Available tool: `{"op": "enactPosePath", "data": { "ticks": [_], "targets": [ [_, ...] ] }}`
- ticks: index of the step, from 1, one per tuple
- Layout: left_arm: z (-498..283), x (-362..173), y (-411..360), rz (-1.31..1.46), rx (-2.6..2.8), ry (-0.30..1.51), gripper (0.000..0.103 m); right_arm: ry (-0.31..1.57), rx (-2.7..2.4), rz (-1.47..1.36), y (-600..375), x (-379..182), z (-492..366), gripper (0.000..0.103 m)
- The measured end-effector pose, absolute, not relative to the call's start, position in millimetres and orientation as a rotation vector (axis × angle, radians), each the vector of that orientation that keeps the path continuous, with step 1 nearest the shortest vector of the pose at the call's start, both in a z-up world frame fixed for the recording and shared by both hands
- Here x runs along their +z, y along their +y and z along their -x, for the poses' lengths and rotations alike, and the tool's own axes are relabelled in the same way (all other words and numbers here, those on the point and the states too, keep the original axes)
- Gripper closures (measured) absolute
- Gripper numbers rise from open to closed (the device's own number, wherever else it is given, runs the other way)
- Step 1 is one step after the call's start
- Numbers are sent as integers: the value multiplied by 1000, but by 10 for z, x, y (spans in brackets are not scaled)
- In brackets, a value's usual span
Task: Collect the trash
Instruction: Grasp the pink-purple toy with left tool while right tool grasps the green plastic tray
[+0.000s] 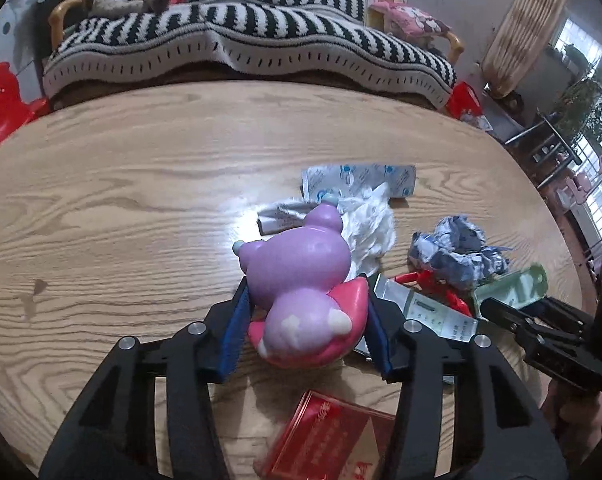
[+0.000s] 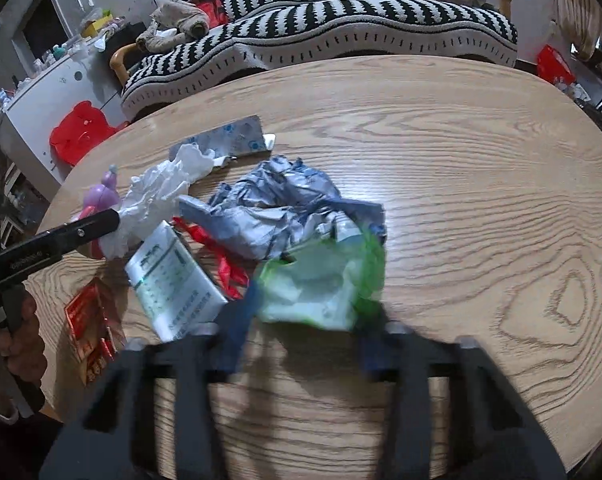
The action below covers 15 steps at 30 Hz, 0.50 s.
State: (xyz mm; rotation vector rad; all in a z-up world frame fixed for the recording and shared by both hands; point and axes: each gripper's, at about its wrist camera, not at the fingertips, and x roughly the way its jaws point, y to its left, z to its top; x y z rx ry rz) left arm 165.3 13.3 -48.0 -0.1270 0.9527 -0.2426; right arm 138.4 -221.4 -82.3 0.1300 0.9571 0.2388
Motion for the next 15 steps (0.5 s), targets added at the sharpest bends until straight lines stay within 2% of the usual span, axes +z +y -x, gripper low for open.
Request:
{"op": "enactPosePath", "data": {
  "ticks": [15],
  "targets": [
    [-1375, -57, 318, 124, -247, 851, 53, 843, 255, -160, -2279, -399, -1083, 69]
  ]
}}
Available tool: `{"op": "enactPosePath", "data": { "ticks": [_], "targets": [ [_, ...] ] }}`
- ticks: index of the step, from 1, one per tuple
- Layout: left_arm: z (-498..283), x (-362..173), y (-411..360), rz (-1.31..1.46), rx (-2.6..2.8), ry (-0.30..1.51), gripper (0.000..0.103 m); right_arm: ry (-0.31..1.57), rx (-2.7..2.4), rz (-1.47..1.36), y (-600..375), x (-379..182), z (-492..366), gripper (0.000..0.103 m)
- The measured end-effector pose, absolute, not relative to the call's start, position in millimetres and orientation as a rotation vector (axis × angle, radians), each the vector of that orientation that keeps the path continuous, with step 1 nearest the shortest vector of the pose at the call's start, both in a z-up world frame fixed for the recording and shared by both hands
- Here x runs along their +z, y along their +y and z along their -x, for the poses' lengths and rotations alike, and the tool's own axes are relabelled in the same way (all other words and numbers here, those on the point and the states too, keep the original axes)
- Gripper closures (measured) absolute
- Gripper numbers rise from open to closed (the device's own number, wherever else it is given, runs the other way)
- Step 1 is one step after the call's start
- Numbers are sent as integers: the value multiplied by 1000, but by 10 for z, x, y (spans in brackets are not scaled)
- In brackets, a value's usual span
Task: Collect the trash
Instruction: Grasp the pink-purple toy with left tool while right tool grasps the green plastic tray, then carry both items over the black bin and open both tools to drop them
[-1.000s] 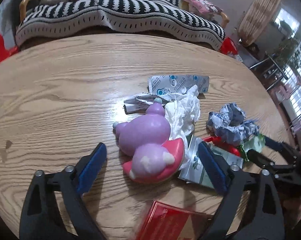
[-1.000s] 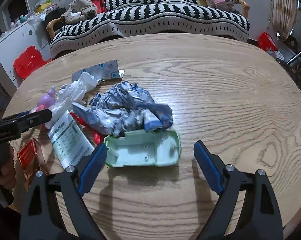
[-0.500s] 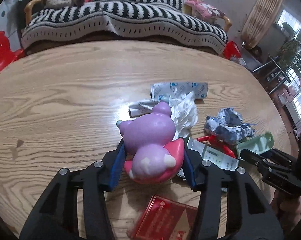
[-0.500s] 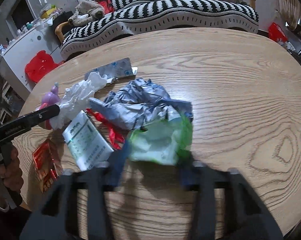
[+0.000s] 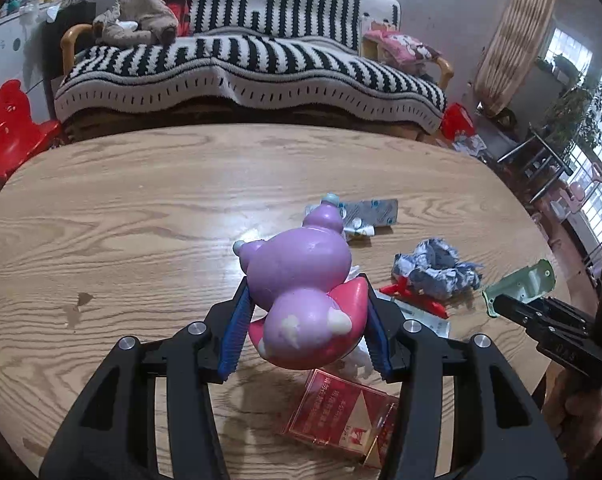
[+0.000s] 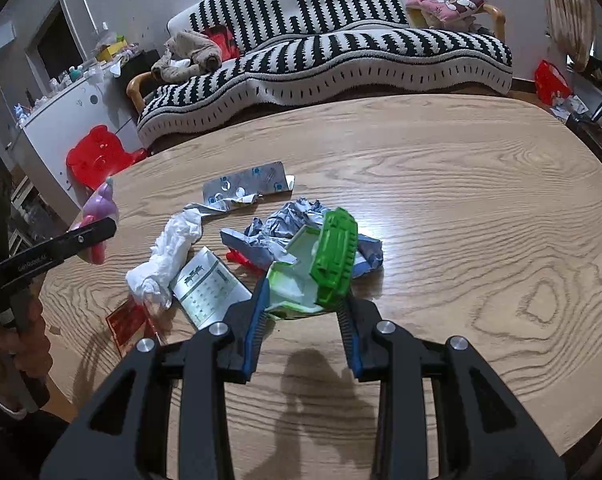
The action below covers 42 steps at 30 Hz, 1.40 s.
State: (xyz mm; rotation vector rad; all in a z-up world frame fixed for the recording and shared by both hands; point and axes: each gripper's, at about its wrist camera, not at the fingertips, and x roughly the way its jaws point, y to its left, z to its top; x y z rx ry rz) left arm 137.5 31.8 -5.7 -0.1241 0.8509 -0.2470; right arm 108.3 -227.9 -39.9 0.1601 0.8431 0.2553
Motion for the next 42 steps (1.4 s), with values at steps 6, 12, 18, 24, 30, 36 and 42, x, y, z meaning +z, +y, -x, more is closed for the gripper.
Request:
{"op": "enactPosePath", "data": {
  "ticks": [6, 12, 18, 24, 30, 36, 42],
  "targets": [
    [-1298, -12, 150, 109, -287, 845, 53, 838, 232, -153, -2403, -334, -937, 69],
    [-1240, 10, -247, 59, -346, 842, 53, 828, 174, -145, -2707, -269, -719, 69],
    [-1053, 0, -915, -61, -445, 820, 53, 811, 91, -167, -3192, -197, -418, 69],
    [-751, 35, -1754, -99, -648, 812, 53, 791, -32, -226, -3862, -139, 53, 69],
    [-312, -54, -2658, -163, -850, 804, 53, 790, -165, -291, -4503, -182, 544, 69],
    [111, -254, -3475, -229, -1009, 835, 53, 784, -326, -412, -5240, -288, 1103, 69],
    [420, -516, -4154, -276, -1123, 892, 53, 818, -501, -559, -5867, -517, 1639, 69]
  ]
}}
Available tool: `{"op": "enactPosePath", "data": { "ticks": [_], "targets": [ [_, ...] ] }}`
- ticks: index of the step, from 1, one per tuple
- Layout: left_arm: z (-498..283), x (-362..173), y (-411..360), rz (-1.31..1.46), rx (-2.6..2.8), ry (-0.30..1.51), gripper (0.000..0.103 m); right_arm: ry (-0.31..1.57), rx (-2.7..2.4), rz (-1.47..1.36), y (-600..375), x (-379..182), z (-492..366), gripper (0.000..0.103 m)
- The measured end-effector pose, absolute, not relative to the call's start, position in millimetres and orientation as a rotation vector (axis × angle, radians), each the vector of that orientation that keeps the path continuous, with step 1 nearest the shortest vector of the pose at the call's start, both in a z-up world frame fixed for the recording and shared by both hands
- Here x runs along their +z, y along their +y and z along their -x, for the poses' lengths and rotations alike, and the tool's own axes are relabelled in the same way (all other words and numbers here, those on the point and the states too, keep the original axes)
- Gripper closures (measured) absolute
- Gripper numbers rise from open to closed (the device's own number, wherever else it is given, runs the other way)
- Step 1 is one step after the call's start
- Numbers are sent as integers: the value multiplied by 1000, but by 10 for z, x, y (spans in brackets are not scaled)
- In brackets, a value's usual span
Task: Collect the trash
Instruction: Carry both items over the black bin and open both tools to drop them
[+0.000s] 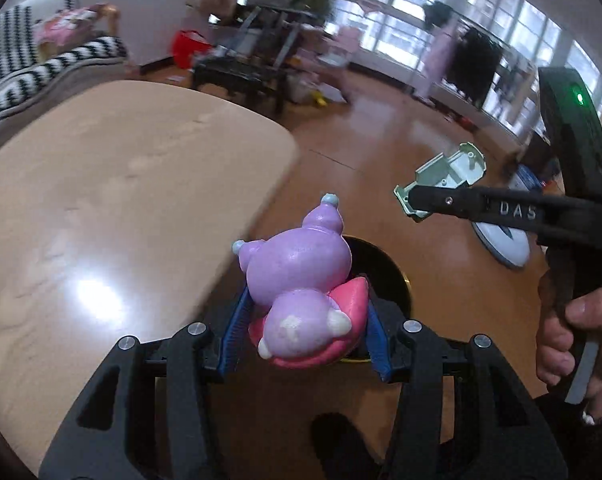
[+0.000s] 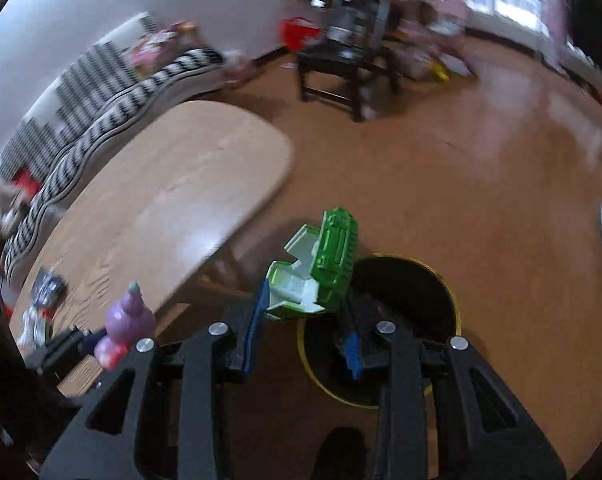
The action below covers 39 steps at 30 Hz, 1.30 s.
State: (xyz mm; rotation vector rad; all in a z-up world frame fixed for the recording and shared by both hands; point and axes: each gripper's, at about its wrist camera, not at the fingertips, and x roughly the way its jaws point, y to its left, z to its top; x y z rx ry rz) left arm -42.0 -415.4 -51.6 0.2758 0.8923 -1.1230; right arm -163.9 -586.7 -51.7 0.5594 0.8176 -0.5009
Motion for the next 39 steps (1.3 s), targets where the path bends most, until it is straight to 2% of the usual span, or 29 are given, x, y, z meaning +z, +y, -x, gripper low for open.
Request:
{"op": "enactPosePath", "data": {
  "ticks": [10, 24, 28, 29, 30, 31, 39],
  "targets": [
    [588, -871, -4783, -300, -1182, 984, 53, 853, -609, -635, -6229, -700, 1912, 69],
    [632, -919, -4977, -292, -1200, 1012, 51, 863, -617, -641, -6241, -681, 1845, 69],
    [646, -947, -4972, -308, -1215, 1022, 47, 865, -623, -638, -6236, -683, 1852, 69],
    [656, -962, -4989, -319, -1215, 1023, 45, 866, -628, -640, -6240, -686, 1849, 63],
    [662, -974, -4997, -324, -1213, 1023, 37, 866, -635, -643, -6246, -687, 1857, 52],
    [658, -982, -4997, -325, -1209, 1022, 31, 859, -638, -644, -6250, -680, 1870, 50],
    [628, -941, -4947, -313, -1194, 1009, 24, 844, -636, -634, -6238, -665, 1875, 43]
  ]
}}
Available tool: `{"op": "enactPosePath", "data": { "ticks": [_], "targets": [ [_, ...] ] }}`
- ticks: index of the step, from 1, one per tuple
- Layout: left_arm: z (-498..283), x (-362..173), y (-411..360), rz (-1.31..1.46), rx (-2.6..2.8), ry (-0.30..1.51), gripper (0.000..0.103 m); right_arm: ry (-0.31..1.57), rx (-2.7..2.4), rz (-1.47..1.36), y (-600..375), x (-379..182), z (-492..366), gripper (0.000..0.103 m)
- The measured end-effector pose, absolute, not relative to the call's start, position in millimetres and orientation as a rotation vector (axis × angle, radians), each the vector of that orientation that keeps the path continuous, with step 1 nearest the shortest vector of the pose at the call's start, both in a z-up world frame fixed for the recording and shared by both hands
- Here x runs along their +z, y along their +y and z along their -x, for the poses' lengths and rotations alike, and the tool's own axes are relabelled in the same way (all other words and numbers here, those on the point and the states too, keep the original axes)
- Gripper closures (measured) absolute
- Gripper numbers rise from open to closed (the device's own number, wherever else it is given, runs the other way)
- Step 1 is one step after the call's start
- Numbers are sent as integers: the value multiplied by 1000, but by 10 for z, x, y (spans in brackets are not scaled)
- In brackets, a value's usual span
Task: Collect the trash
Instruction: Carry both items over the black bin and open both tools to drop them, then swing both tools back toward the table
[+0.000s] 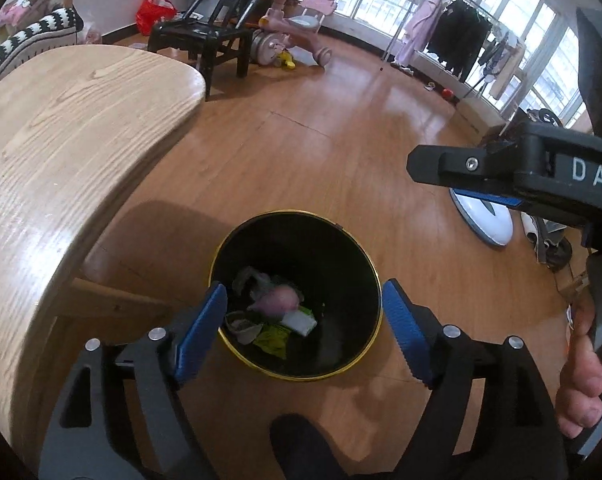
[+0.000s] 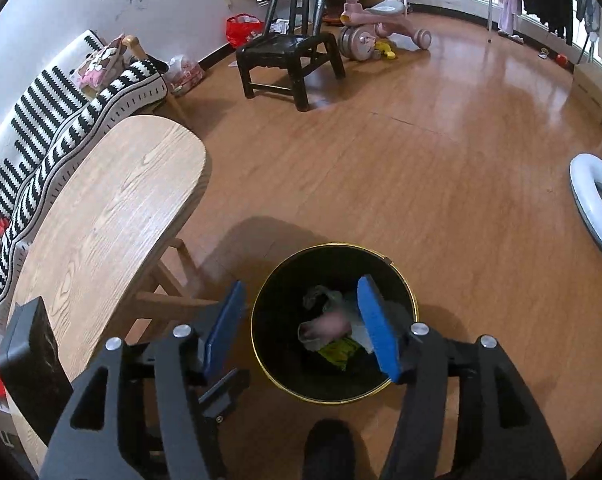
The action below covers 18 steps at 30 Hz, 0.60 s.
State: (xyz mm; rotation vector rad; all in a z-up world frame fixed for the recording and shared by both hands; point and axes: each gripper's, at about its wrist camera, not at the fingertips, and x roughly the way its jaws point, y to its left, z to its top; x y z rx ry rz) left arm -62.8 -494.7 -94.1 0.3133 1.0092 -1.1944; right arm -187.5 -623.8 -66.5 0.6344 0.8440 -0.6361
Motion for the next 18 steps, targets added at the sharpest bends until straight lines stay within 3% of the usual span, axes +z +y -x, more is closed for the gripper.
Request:
{"op": "enactPosePath", "data": {
  "ticks": [8, 12, 18],
  "targets": [
    [483, -717, -4580, -308, -1107, 965, 13, 792, -575, -621, -6065, -500, 1688, 29],
    [328, -502, -4152, -357, -1010, 909, 10, 755, -506, -559, -5766, -302, 1399, 18],
    [-41, -176, -3070, -332, -815, 849, 10, 716, -354, -479, -5186, -32, 911, 16]
  ]
}}
